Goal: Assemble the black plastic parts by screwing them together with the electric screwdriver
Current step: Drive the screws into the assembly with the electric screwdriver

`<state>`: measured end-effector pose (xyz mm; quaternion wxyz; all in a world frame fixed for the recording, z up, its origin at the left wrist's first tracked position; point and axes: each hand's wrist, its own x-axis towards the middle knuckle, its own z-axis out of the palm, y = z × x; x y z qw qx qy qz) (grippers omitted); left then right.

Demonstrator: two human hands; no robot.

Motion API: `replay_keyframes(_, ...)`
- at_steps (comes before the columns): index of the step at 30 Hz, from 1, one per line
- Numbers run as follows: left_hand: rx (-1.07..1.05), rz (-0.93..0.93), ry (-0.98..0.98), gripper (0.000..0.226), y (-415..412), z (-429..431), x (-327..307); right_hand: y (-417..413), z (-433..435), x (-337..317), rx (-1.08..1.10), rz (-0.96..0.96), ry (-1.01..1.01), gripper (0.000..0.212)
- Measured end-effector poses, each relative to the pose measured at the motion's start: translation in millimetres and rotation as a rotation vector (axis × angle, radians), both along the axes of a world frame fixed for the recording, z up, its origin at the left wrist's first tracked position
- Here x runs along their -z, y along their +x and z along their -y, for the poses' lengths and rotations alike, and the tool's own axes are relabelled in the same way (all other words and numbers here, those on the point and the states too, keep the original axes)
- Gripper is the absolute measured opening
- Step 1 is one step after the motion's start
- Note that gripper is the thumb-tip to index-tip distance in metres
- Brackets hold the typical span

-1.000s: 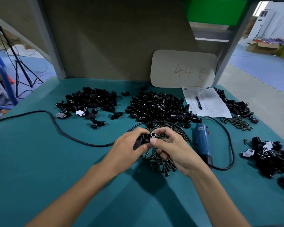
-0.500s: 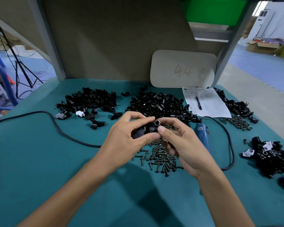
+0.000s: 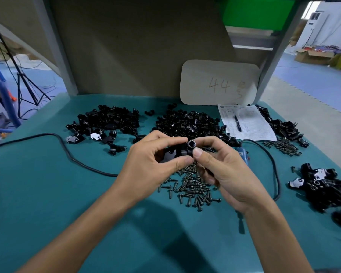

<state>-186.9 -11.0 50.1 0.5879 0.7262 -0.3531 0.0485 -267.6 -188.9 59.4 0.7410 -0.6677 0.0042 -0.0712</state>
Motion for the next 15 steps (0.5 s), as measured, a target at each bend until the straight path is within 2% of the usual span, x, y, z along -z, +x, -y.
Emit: replay_keyframes(15,0.008,0.029,-0.031,0.038,-5.5,1.0,-7.5,-5.4,1.8,-7.8,-0.010,0.003,-0.023,0.027)
